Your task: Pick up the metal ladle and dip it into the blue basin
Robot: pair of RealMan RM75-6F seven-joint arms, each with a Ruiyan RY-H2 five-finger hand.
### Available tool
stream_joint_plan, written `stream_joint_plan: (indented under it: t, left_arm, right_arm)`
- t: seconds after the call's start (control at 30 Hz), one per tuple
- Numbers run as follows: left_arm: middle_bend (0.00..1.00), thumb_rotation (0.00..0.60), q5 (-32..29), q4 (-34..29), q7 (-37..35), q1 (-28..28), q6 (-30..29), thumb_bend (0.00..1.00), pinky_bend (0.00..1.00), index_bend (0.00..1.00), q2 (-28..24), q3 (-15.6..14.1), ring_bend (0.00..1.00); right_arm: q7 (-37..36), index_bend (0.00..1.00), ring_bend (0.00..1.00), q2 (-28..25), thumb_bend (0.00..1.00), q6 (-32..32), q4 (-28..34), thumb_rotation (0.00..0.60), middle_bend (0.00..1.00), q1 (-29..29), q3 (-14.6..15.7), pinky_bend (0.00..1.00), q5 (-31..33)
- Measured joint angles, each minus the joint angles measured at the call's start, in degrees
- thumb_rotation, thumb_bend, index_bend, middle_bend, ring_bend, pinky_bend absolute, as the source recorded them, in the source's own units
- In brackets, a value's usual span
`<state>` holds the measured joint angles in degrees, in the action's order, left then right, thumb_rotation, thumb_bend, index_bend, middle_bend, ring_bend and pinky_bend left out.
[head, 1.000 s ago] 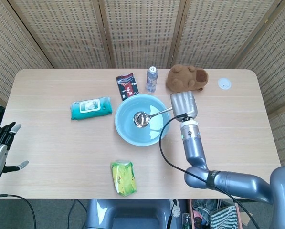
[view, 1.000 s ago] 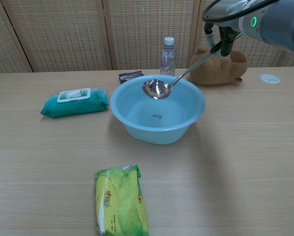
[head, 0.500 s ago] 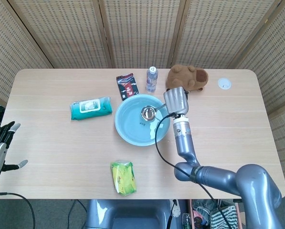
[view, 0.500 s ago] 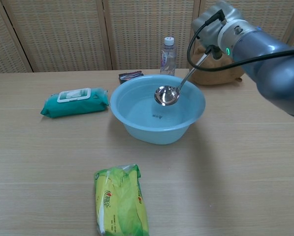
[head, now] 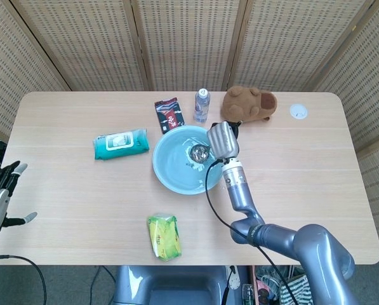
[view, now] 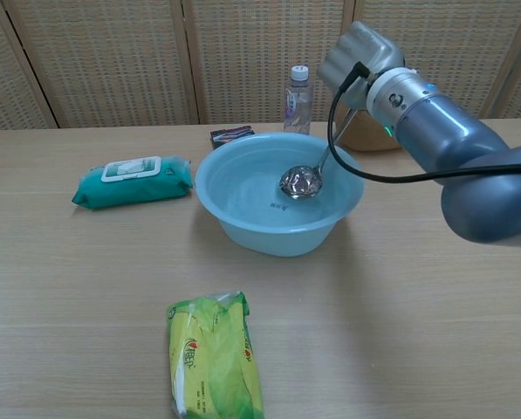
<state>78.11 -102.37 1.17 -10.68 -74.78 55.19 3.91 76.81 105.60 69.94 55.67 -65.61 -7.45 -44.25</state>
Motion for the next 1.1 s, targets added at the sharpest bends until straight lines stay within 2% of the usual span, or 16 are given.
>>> stream_joint_plan:
  t: [0.2, 0.47, 0.67, 0.87, 1.0, 1.1]
  left_arm:
    - [0.00, 0.600, -0.1, 0.1, -0.1, -0.2, 0.3, 0.00, 0.00, 0.00, 0.0, -0.1, 0.00]
    - [0.00, 0.600, 0.3, -0.1, -0.2, -0.1, 0.1, 0.00, 0.00, 0.00, -0.1, -0.3, 0.00]
    - [0.00, 0.600, 0.7, -0.1, -0.4, -0.1, 0.0, 0.00, 0.00, 0.00, -0.2, -0.4, 0.00]
    - [0.00, 0.600, 0.9, -0.3, -0.9, -0.1, -0.1, 0.00, 0.00, 0.00, -0.5, -0.5, 0.00]
    - [0.00, 0.600, 1.4, -0.4, -1.0, -0.1, 0.1, 0.00, 0.00, 0.00, -0.5, -0.7, 0.00]
    - [0.00, 0.600, 1.5, -0.4, -1.2, -0.2, 0.0, 0.00, 0.00, 0.00, -0.6, -0.7, 0.00]
  right_arm:
    - [3.4, 0.71, 0.95, 1.1, 0.81, -0.6, -0.5, 0.600, 1.00, 1.1, 1.4, 1.00, -1.7]
    - [7.2, 0.71, 0.95, 1.3, 0.82, -0.5, 2.7, 0.600, 1.00, 2.4, 0.3, 1.00, -1.1]
    - [6.7, 0.72, 0.95, 0.8, 0.83, -0.8, 6.6, 0.600, 1.00, 3.2, -4.1, 1.00, 3.2]
    - [4.9, 0.73, 0.95, -1.5, 0.84, -1.9, 13.5, 0.600, 1.00, 4.2, -10.6, 1.00, 12.0]
    - [3.6, 0.74, 0.95, -5.3, 0.84, -2.6, 20.4, 0.600, 1.00, 4.9, -15.4, 1.00, 19.6]
    - [2.8, 0.74, 0.95, -8.2, 0.85, -2.9, 24.0, 0.600, 1.00, 5.3, -17.6, 1.00, 23.1]
